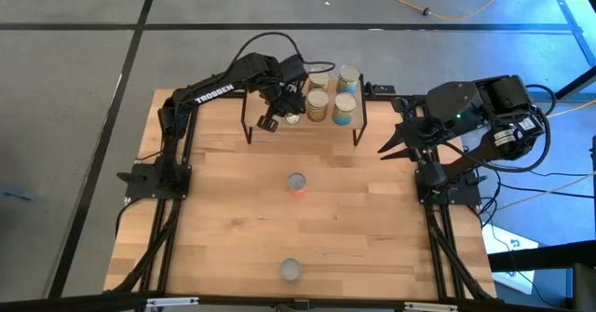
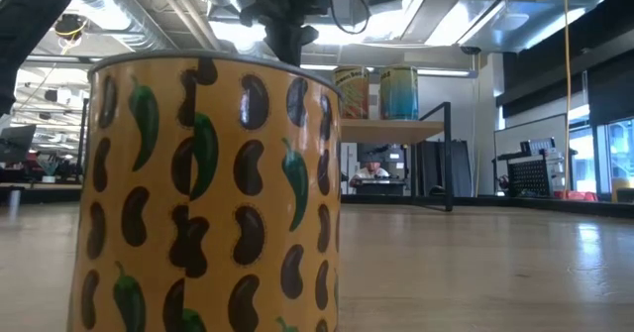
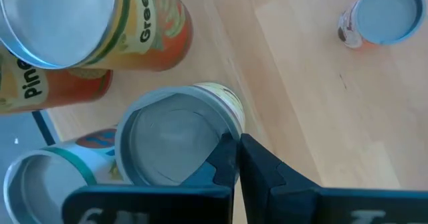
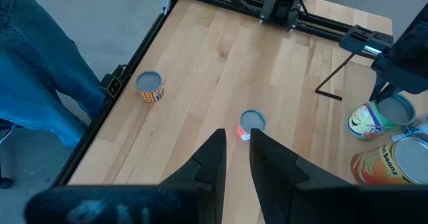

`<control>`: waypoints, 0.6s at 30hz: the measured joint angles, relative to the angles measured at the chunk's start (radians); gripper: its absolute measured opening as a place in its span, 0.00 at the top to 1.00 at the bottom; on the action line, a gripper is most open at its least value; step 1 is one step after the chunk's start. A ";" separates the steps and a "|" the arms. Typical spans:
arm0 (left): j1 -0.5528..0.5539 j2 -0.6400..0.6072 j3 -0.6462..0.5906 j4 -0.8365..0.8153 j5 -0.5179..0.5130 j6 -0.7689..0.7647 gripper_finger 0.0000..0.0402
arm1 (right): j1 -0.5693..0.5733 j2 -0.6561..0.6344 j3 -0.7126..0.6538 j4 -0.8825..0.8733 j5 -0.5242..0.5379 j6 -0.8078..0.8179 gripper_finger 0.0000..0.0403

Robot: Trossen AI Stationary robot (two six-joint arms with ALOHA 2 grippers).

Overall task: Pick and place cans onto a shelf
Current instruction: Put the canned chicken soup on the shelf

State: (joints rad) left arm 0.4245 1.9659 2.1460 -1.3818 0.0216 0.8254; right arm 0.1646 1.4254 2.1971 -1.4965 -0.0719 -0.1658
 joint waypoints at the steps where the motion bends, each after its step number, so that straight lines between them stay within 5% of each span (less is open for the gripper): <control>1: 0.002 0.000 0.000 0.001 0.000 0.001 1.00 | 0.000 0.000 0.000 0.000 0.000 0.000 0.83; 18: 0.003 0.000 0.000 0.016 -0.004 -0.010 0.91 | 0.000 0.000 0.000 0.000 0.000 0.000 0.83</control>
State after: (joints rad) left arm 0.4271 1.9663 2.1460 -1.3663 0.0177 0.8150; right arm 0.1646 1.4254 2.1971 -1.4967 -0.0719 -0.1656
